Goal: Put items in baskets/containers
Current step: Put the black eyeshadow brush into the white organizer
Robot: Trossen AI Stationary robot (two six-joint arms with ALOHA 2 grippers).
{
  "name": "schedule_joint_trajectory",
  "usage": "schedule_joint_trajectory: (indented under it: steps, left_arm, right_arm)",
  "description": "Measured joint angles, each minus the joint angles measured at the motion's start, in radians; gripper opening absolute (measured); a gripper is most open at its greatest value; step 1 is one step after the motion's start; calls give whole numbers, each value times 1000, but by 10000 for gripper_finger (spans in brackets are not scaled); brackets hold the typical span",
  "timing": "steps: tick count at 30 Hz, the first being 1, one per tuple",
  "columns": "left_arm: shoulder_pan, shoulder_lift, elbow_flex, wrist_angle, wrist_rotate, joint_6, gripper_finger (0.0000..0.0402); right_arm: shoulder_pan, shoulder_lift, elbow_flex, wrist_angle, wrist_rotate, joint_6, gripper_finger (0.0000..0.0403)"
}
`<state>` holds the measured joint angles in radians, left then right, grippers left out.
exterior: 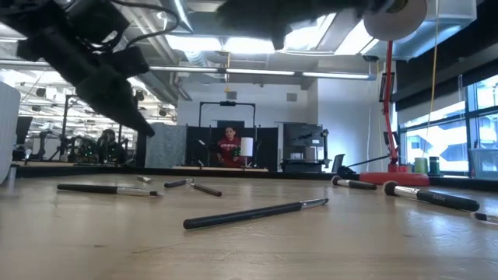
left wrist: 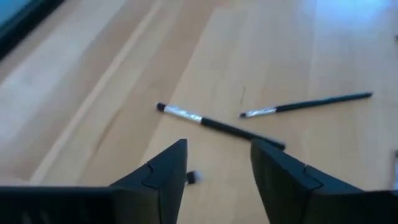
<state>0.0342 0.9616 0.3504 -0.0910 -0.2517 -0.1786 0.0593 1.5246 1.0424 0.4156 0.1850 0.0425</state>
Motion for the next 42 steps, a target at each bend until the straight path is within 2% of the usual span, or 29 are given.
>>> schedule_joint_trajectory:
  steps: [4, 8, 13, 17, 21, 26, 30, 33, 37, 42]
  left_arm:
    - [33, 84, 99, -112, 67, 28, 172]
    - [58, 193, 234, -254, 67, 130, 172]
    - [87, 339, 383, -436, 70, 293, 171]
    - [104, 453, 454, -541, 56, 450, 171]
    - [123, 557, 490, -549, 44, 568, 171]
    - [134, 672, 511, -569, 90, 709, 171]
    - [133, 716, 520, -578, 81, 783, 171]
    - [133, 725, 520, -591, 60, 809, 163]
    - [139, 723, 518, -592, 70, 826, 127]
    - [174, 722, 515, -581, 138, 818, 63]
  right_arm:
    - [0, -170, -105, -8, 6, -2, 153]
    - [0, -300, -187, -124, 6, 13, 153]
    - [-3, -363, -282, -162, 6, 58, 153]
    - [-5, -377, -295, -182, 6, 56, 153]
    - [-5, -377, -289, -251, 6, 56, 153]
    - [-5, -376, -288, -393, 6, 84, 153]
    - [-5, -376, -288, -467, 6, 139, 153]
    - [-4, -376, -296, -460, 7, 181, 153]
    - [0, -370, -296, -458, 7, 239, 153]
    - [26, -357, -297, -455, 10, 313, 153]
